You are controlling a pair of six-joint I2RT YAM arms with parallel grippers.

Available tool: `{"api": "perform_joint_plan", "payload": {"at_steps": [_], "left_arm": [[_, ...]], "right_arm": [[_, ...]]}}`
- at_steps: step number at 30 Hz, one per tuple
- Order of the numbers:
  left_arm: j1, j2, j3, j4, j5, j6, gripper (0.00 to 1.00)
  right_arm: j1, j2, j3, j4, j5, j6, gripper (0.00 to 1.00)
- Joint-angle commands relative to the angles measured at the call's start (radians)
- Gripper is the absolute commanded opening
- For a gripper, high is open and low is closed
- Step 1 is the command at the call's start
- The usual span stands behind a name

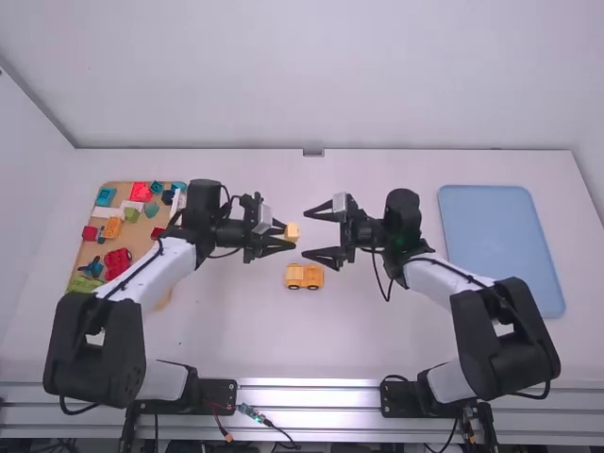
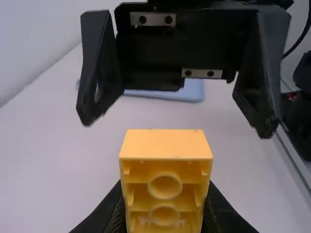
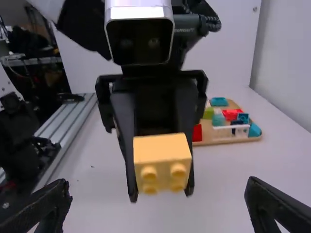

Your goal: Assemble lego blocks to make yellow taxi

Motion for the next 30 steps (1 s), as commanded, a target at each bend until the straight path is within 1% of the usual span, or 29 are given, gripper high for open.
{"api": "perform_joint_plan", "payload": {"at_steps": [1,2,5,6,7,10,14,17,21,26,30], "left_arm": [[-0.022,-0.025,-0.041,0.06,0.088,-0.089,0.02],[-0.024,-0.025,-0.048,0.088,0.101,-0.101,0.02],[-0.024,-0.025,-0.103,0.292,0.121,-0.235,0.02],[-0.024,-0.025,-0.106,0.302,0.12,-0.242,0.02],[-0.027,-0.025,-0.12,0.35,0.115,-0.278,0.02],[-0.025,-0.025,-0.175,0.545,0.118,-0.414,0.02],[-0.026,-0.025,-0.222,0.747,0.115,-0.584,0.02],[-0.029,-0.025,-0.242,0.832,0.114,-0.658,0.02],[-0.027,-0.025,-0.248,0.843,0.064,-0.688,0.02],[-0.039,-0.024,-0.248,0.844,0.072,-0.679,0.02],[-0.056,-0.024,-0.248,0.846,0.063,-0.664,0.02]], "right_arm": [[0.01,-0.023,0.022,0.027,-0.008,0.105,0.88],[0.012,-0.023,0.022,0.031,0.0,0.117,0.86],[0.008,-0.023,0.022,0.037,0.014,0.138,0.8],[0.008,-0.023,0.022,0.04,0.011,0.138,0.8],[0.01,-0.023,0.022,0.046,-0.001,0.139,0.8],[0.023,-0.023,0.022,0.086,-0.023,0.166,0.74],[0.026,-0.023,0.022,0.1,-0.027,0.155,0.73],[0.025,-0.023,0.022,0.1,-0.026,0.153,0.73],[0.026,-0.023,0.022,0.112,-0.026,0.153,0.72],[0.05,-0.023,0.022,0.136,-0.026,0.154,0.72],[0.059,-0.023,0.022,0.144,0.004,0.164,0.7]]}}
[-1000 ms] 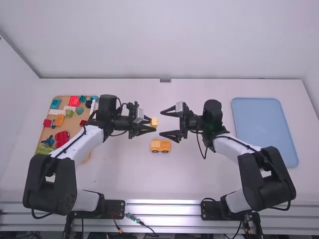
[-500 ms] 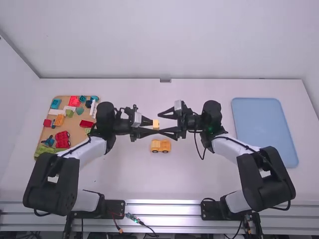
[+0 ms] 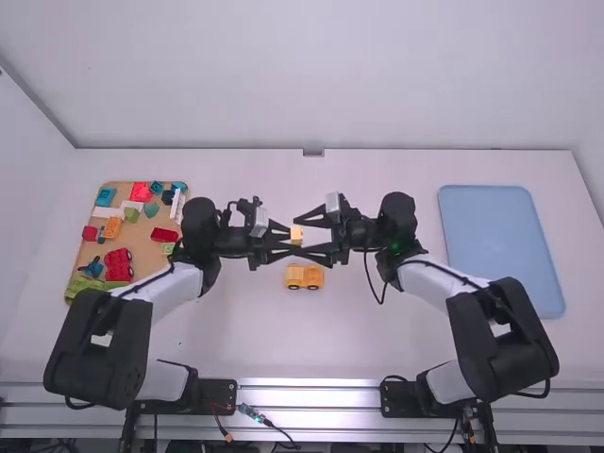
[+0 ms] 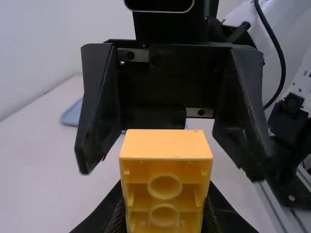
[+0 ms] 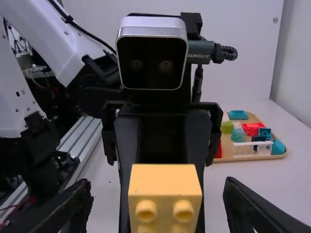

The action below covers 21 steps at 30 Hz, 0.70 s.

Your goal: Assemble lego blocks to make yellow taxi

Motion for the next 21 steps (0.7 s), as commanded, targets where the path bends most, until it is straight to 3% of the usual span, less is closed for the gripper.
{"api": "perform_joint_plan", "payload": {"at_steps": [1,14,18,19,21], "left_arm": [[-0.018,-0.024,-0.007,0.003,0.003,0.012,0.02],[-0.019,-0.024,-0.01,0.004,0.006,0.015,0.02],[-0.019,-0.024,-0.01,0.004,0.003,0.015,0.02],[-0.02,-0.024,-0.01,0.004,0.004,0.015,0.02],[-0.019,-0.024,-0.01,0.004,0.003,0.014,0.04]], "right_arm": [[0.002,-0.023,0.022,0.011,0.005,0.011,0.69],[0.001,-0.023,0.022,0.013,0.003,0.026,0.47],[0.002,-0.023,0.022,0.013,0.003,0.026,0.36],[0.003,-0.023,0.022,0.012,0.003,0.025,0.27],[0.003,-0.023,0.022,0.012,0.003,0.026,0.22]]}}
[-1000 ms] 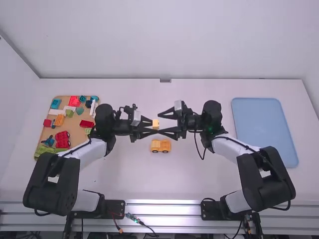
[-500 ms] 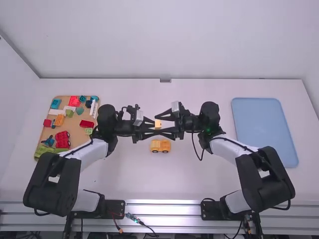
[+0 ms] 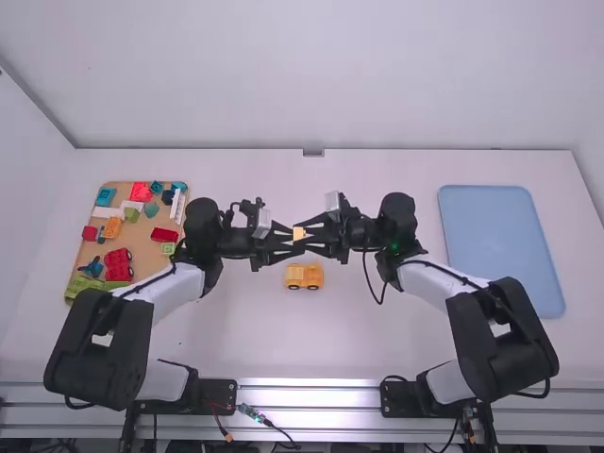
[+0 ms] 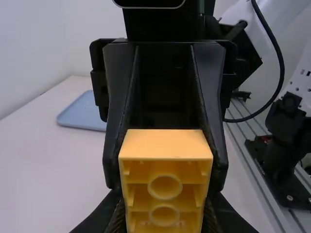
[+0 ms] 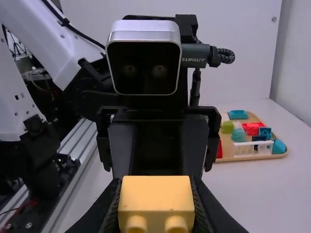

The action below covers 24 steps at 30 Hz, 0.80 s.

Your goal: Assemble lego blocks to make yellow taxi

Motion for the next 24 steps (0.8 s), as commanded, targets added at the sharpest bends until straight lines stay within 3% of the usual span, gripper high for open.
{"api": "perform_joint_plan", "payload": {"at_steps": [1,7,9,14,20,24], "left_arm": [[-0.004,-0.024,-0.01,0.004,0.01,0.01,0.05],[-0.004,-0.024,-0.01,0.005,0.013,0.007,0.53],[-0.005,-0.024,-0.01,0.004,0.013,0.007,0.99],[0.01,-0.024,-0.01,-0.003,0.013,0.002,0.99],[0.069,-0.024,-0.01,-0.048,0.009,-0.027,0.99],[0.143,-0.024,-0.008,-0.037,-0.092,-0.156,0.99]], "right_arm": [[0.001,-0.023,0.022,0.003,-0.005,0.005,0.22],[0.0,-0.023,0.022,-0.001,0.017,0.006,0.21],[-0.002,-0.023,0.022,-0.024,0.053,0.005,0.19],[-0.003,-0.023,0.022,-0.039,0.072,-0.015,0.19],[-0.074,-0.023,0.035,-0.063,0.08,-0.021,0.17],[-0.149,-0.023,0.101,-0.24,0.085,-0.094,0.13]]}}
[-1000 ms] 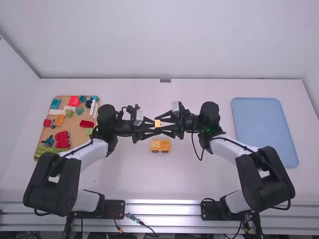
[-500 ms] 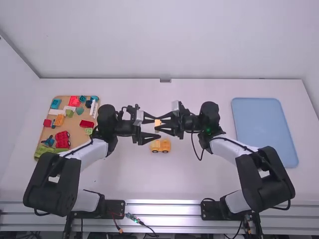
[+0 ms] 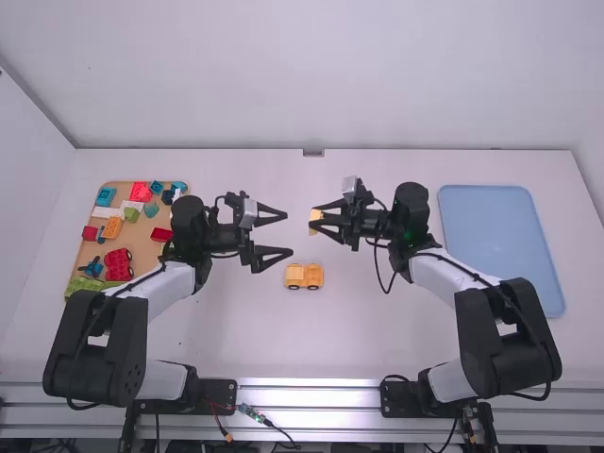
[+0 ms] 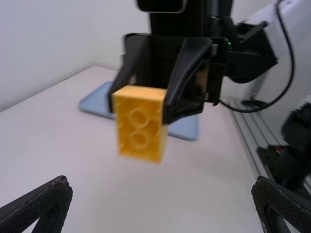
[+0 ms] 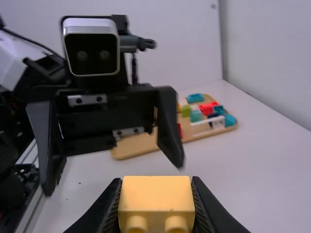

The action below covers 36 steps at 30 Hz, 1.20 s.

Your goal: Assemble lego blocks to make yellow taxi

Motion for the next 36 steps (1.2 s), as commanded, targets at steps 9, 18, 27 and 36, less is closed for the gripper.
{"api": "perform_joint_plan", "payload": {"at_steps": [9,18,27,36], "left_arm": [[0.096,-0.025,0.0,-0.104,-0.345,-0.204,0.99],[0.084,-0.024,0.355,-0.916,-0.413,0.272,0.99],[0.071,-0.025,0.69,-1.461,-0.515,0.683,0.99],[0.069,-0.023,0.739,-1.542,-0.599,0.707,0.99]], "right_arm": [[-0.043,-0.022,0.336,-0.922,0.366,-0.526,0.09],[0.055,-0.018,0.507,-1.486,0.789,-0.871,0.02],[0.159,0.133,0.496,-1.588,1.052,-0.953,0.08],[0.217,0.341,0.497,-1.664,1.144,-1.046,0.01]]}}
